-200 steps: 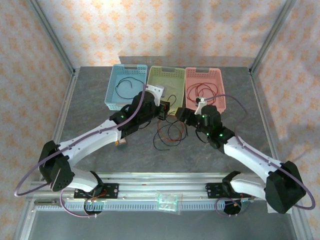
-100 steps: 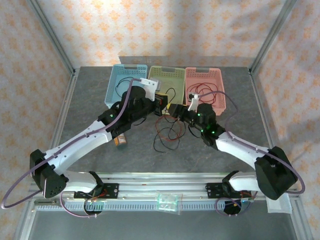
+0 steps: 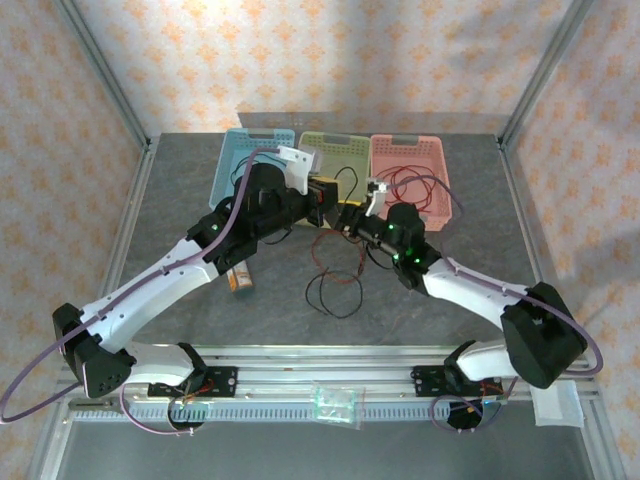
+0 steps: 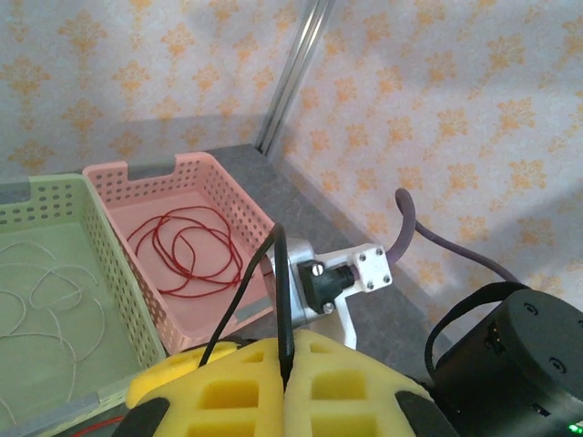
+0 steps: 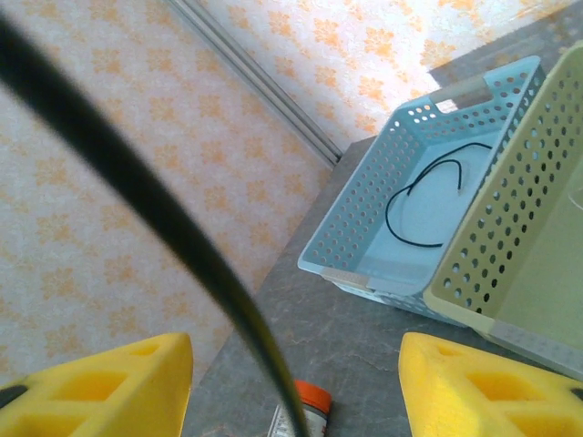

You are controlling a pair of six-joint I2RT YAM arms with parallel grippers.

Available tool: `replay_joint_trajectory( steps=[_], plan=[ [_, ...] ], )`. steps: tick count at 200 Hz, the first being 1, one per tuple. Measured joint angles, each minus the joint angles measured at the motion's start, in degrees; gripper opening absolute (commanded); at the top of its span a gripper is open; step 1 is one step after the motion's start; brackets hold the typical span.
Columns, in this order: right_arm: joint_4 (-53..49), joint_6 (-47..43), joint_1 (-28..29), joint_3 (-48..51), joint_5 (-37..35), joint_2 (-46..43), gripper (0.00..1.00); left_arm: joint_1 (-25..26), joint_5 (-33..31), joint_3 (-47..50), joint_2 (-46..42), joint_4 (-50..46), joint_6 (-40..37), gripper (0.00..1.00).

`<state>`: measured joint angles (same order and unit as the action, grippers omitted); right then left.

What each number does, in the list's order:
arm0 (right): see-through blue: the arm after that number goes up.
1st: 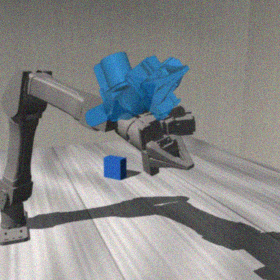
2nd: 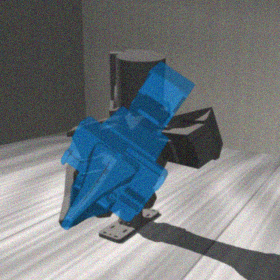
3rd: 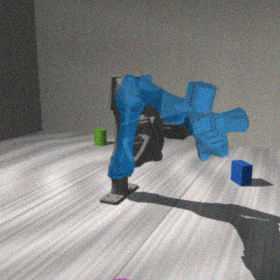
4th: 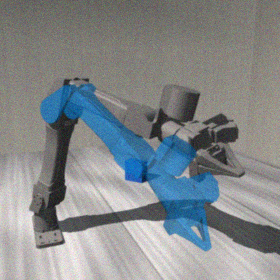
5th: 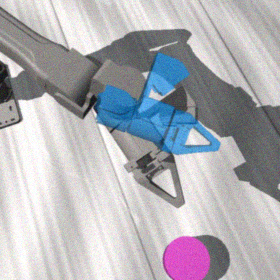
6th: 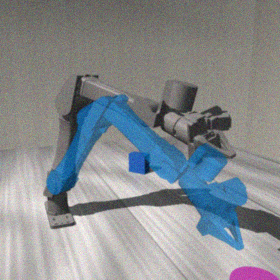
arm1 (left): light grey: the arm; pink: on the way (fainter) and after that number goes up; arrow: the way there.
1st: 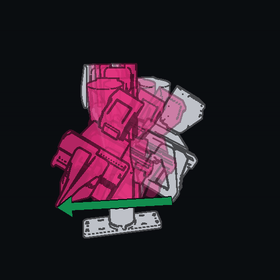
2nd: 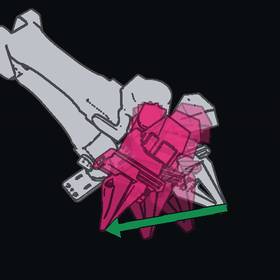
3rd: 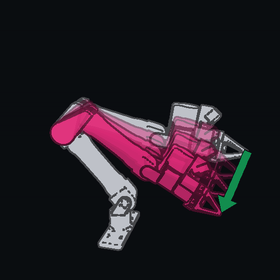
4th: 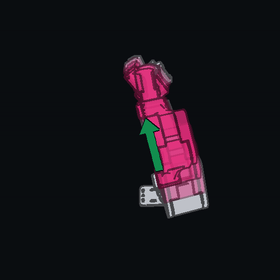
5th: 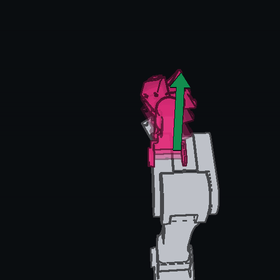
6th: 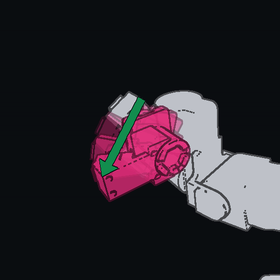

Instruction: Untangle the cables

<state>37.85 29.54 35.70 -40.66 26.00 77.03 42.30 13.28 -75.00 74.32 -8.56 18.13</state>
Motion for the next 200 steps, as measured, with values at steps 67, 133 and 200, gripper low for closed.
replay_joint_trajectory(
  steps=[67, 133, 200],
  plan=[
    [-0.52, 0.44, 0.63, 2.4, -0.72, 0.37, 0.6, -0.02, -1.05, -6.43, 0.0, -2.4, -0.7, 0.0],
    [-1.99, 0.83, 0.63, 5.53, -2.03, 0.92, 0.6, -0.02, -1.07, -12.07, 0.0, -4.13, -1.73, 0.0],
    [-2.25, 0.85, 0.63, 5.53, -2.23, 5.38, 0.59, -0.02, 0.57, -17.79, 0.0, -6.21, -2.23, 0.0]
  ],
)
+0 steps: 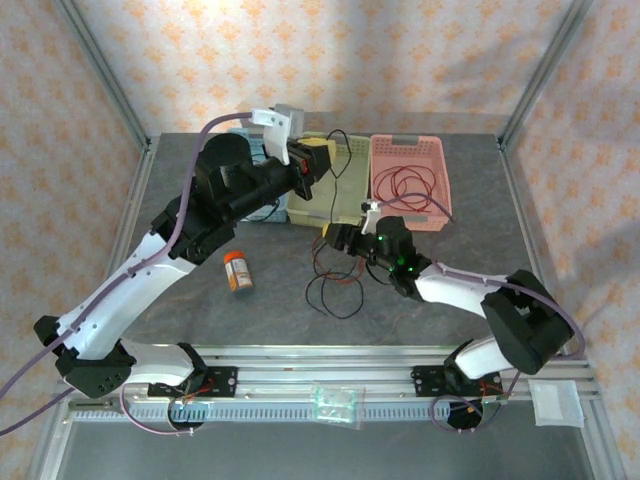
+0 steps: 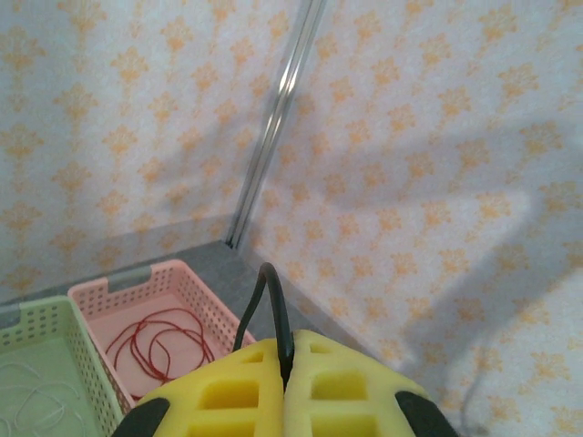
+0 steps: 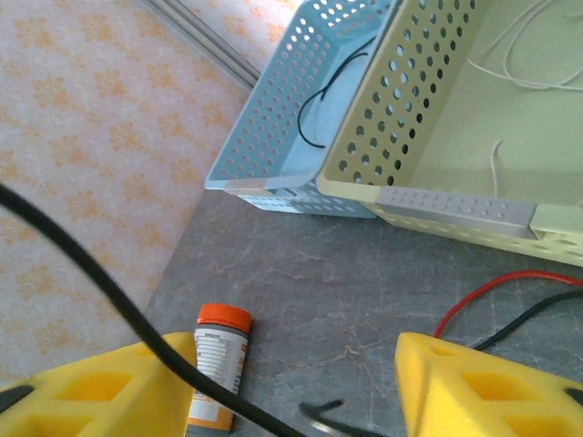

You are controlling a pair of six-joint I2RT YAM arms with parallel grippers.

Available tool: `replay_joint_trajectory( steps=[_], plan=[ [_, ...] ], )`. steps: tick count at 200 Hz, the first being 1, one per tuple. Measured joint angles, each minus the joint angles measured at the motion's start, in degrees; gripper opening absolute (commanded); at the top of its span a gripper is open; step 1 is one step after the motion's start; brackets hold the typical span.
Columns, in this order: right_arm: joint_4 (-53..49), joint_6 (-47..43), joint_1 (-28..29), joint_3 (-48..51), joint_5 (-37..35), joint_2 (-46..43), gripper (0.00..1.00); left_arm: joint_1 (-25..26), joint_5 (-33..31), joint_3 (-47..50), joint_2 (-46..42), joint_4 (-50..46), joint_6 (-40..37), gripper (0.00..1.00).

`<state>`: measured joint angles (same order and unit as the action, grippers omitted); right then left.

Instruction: Untangle the cables

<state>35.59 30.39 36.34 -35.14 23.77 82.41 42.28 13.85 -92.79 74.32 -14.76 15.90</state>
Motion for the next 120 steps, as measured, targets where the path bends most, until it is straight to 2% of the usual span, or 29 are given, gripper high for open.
replay_joint_trajectory(
  steps=[66, 120],
  plan=[
    [-1.03, 1.05, 0.0, -0.02, -0.76, 4.74, 0.57, 0.0, 2.27, -8.81, 0.98, -2.89, -2.03, 0.0],
    [-2.84, 1.95, 0.0, -0.07, -2.1, 7.91, 0.57, 0.0, -0.94, -15.61, 1.86, -5.99, -4.44, 0.0]
  ],
)
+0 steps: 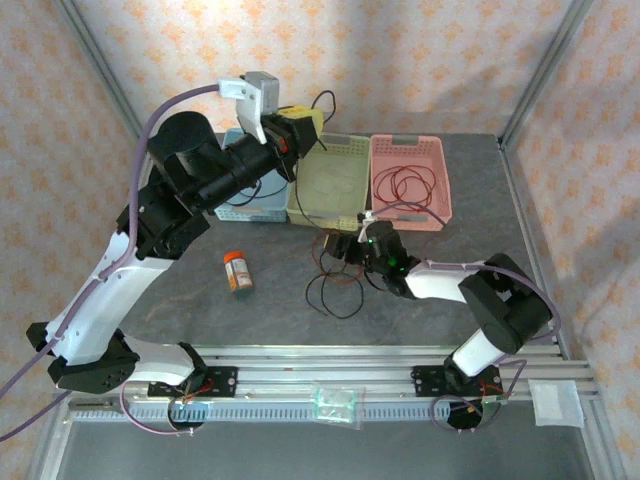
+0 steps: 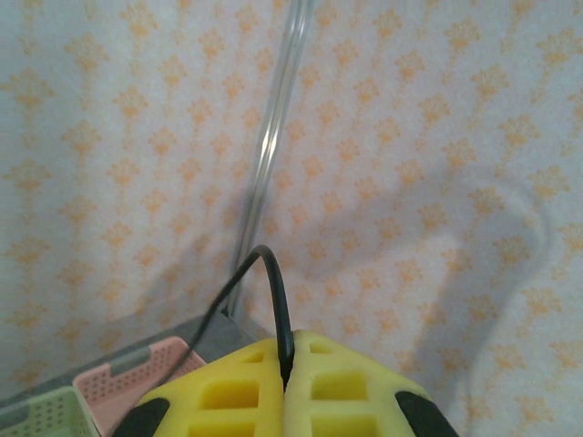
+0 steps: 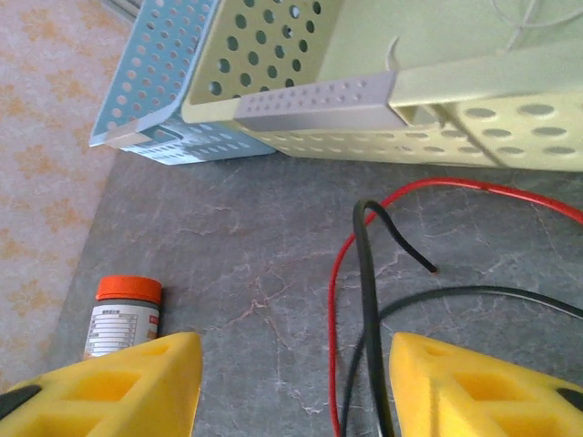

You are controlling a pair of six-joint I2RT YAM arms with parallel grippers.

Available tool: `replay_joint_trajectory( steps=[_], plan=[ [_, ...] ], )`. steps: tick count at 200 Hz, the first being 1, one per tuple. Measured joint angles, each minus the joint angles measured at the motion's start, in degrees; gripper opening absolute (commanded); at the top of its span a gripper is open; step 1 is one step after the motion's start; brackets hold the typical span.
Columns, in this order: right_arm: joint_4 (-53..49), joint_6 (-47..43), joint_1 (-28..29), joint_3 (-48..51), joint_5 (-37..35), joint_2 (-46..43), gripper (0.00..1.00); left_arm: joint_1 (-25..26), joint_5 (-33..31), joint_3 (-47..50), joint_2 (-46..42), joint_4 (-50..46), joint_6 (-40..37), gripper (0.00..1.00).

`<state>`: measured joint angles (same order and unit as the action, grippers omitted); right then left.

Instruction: Untangle the cables

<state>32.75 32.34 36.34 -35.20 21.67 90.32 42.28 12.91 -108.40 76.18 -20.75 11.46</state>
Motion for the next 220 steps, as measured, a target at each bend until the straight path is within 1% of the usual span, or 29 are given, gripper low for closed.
replay_joint_trajectory(
  steps=[29, 67, 93, 122, 144, 171, 193, 220],
  plan=[
    [0.07, 1.07, 0.0, 1.11, -0.57, 0.28, 0.57, 0.0, -3.04, -2.25, 0.04, -0.98, -1.33, 0.0],
    [-1.11, 1.68, 0.17, 3.48, -1.33, -0.94, 0.58, 0.0, -7.87, -2.8, 0.13, -2.69, -2.73, 0.0],
    [-4.76, 0.44, 1.57, 3.91, -3.37, -6.43, 0.6, -0.04, -11.58, -1.95, 0.28, -3.02, -3.06, 0.0],
    [-8.09, -2.56, 3.34, 3.91, -6.58, -14.47, 0.62, -0.52, -15.32, 3.52, -0.57, -1.75, -2.97, 0.0],
    [-11.02, -4.83, 4.02, 3.89, -9.22, -19.74, 0.63, -1.99, -16.61, 7.41, -0.57, -1.2, -2.4, 0.0],
    [-15.17, -7.37, 4.13, 3.63, -11.76, -23.61, 0.64, -4.72, -17.31, 12.59, -0.66, -0.07, -0.81, 0.0],
    [-18.69, -8.98, 4.13, 2.67, -13.0, -25.4, 0.64, -7.26, -17.73, 15.54, -0.66, -0.07, 0.48, 0.0],
    [-21.11, -10.34, 4.13, 0.59, -14.21, -26.08, 0.64, -10.38, -17.75, 16.94, -0.66, 0.42, 1.4, 0.0]
  ],
)
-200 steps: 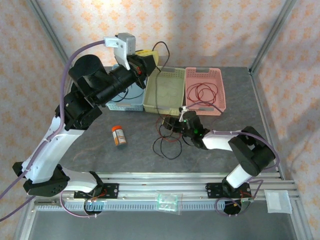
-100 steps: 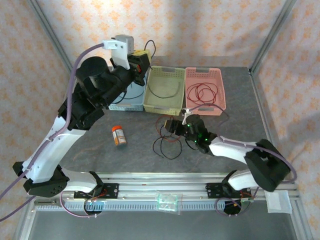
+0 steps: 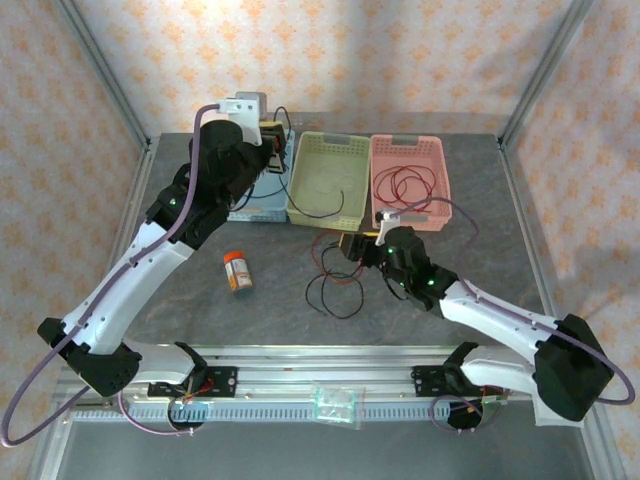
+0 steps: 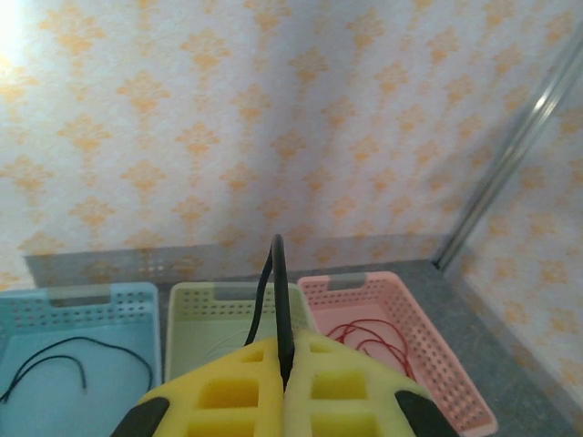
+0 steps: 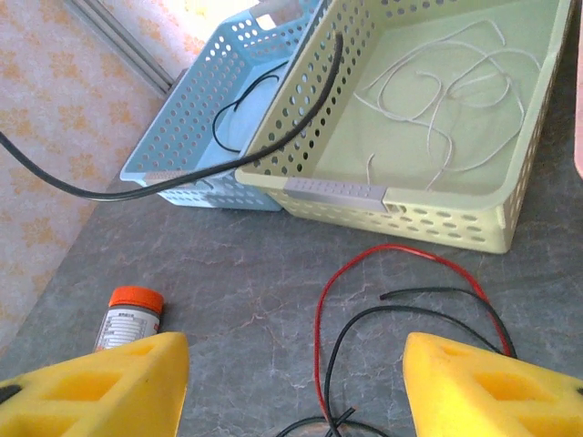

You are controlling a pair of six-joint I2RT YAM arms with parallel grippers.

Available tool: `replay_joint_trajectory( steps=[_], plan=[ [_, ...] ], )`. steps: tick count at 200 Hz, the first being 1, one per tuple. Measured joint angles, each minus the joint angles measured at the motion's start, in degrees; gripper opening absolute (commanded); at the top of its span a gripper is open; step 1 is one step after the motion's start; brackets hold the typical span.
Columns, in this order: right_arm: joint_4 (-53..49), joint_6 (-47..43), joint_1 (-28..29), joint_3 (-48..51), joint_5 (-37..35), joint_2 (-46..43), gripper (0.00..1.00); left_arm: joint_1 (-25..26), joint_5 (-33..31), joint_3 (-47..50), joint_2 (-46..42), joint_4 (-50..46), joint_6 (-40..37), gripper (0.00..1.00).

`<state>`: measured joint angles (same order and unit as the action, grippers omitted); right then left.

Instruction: Untangle the cables

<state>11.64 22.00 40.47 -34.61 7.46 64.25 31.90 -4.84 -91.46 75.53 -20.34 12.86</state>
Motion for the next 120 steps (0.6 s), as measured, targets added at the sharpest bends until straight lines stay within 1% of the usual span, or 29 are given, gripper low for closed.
replay_joint_trajectory(
  steps=[17, 70, 86, 98, 115, 120],
  plan=[
    [-0.61, -0.44, 0.0, -1.11, -0.2, -0.02, 0.65, -1.68, -0.13, 0.04, 0.11, 0.57, 0.17, 0.0],
    [-1.7, -1.53, 1.27, -4.52, -1.31, 1.44, 0.78, -5.6, -0.63, 0.02, 4.07, 1.75, 0.07, 0.0],
    [-2.38, -2.36, 2.67, -6.84, -2.73, 3.08, 0.85, -6.97, -0.68, 0.02, 5.51, 1.75, 0.02, 0.0],
    [-2.73, -3.1, 3.98, -8.92, -3.63, 4.68, 0.92, -8.02, -0.63, 0.02, 6.29, 1.75, -0.13, 0.0],
    [-3.28, -3.96, 6.01, -12.72, -4.87, 7.89, 1.0, -9.7, -0.52, -0.09, 7.15, 1.75, -0.35, 0.0],
    [-3.43, -4.5, 6.56, -13.92, -5.2, 8.83, 1.0, -10.23, -0.46, -0.22, 7.37, 1.75, -0.35, 0.0]
  ],
)
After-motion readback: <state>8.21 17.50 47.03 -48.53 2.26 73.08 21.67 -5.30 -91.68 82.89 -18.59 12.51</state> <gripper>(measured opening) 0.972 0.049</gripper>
